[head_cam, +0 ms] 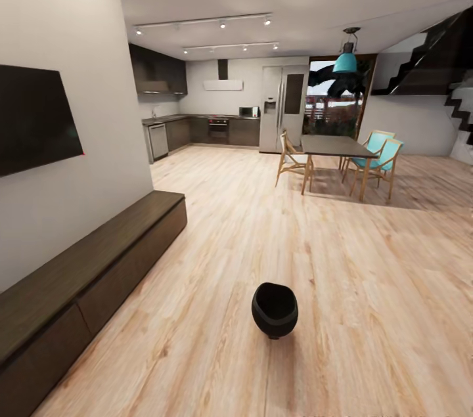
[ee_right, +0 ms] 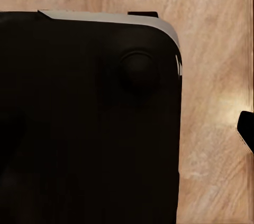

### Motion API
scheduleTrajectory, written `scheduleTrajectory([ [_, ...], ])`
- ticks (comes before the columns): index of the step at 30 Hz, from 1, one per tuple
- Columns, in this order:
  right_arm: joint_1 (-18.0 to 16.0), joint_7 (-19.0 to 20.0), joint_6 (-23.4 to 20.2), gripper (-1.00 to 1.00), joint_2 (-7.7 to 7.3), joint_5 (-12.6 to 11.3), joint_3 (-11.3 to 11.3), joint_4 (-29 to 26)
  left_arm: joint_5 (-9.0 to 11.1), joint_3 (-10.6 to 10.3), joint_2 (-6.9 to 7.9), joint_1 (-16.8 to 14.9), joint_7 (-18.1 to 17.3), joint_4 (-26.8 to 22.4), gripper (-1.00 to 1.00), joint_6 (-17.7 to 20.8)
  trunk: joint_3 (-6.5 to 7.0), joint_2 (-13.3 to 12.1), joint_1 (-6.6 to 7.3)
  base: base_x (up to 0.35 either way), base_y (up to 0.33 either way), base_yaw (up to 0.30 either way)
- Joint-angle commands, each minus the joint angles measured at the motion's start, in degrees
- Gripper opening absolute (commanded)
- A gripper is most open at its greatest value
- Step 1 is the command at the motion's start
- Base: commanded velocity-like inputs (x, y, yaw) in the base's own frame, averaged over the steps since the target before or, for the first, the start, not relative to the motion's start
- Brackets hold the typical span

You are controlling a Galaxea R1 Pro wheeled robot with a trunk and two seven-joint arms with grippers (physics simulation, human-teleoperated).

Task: Place each of the two pumpkins and all three candles from the living room inside a cabinet in the living room (use any cabinet), then make sure every cabinet is closed, and position the cauldron so it is next to a table in the living room.

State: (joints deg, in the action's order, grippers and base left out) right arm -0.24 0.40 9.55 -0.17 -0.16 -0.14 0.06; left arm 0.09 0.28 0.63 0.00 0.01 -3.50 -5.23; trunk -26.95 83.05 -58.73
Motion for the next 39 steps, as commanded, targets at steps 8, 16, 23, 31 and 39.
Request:
scheduleTrajectory([
  [8, 0.0, 0.0, 0.2, 1.00, 0.00, 0.0, 0.0, 0.0, -0.1, -0.3, -0.04, 0.0, 0.1, 0.0, 1.00, -0.3, -0.06, 0.0, 0.00, 0.000, -0.279, -0.013],
  [16, 0.0, 0.1, 0.2, 1.00, 0.00, 0.0, 0.0, 0.0, -0.3, -0.5, -0.01, 0.0, 0.2, 0.0, 1.00, -1.4, -0.06, 0.0, 0.00, 0.069, -0.268, -0.048],
  [23, 0.0, 0.1, 0.2, 1.00, 0.00, 0.0, 0.0, 0.0, -0.5, -0.6, -0.01, 0.0, 0.2, 0.1, 1.00, -2.6, -0.06, 0.0, 0.00, 0.220, -0.237, -0.268],
  [31, 0.0, 0.1, 0.2, 1.00, 0.00, 0.0, 0.0, 0.0, -0.6, -0.6, -0.01, 0.0, 0.3, 0.1, 1.00, -2.7, -0.06, 0.0, 0.00, 0.231, -0.234, -0.292],
  [39, 0.0, 0.1, 0.2, 1.00, 0.00, 0.0, 0.0, 0.0, -0.6, -0.7, -0.01, 0.0, 0.4, 0.1, 1.00, -2.7, -0.06, 0.0, 0.00, 0.257, -0.177, -0.116],
])
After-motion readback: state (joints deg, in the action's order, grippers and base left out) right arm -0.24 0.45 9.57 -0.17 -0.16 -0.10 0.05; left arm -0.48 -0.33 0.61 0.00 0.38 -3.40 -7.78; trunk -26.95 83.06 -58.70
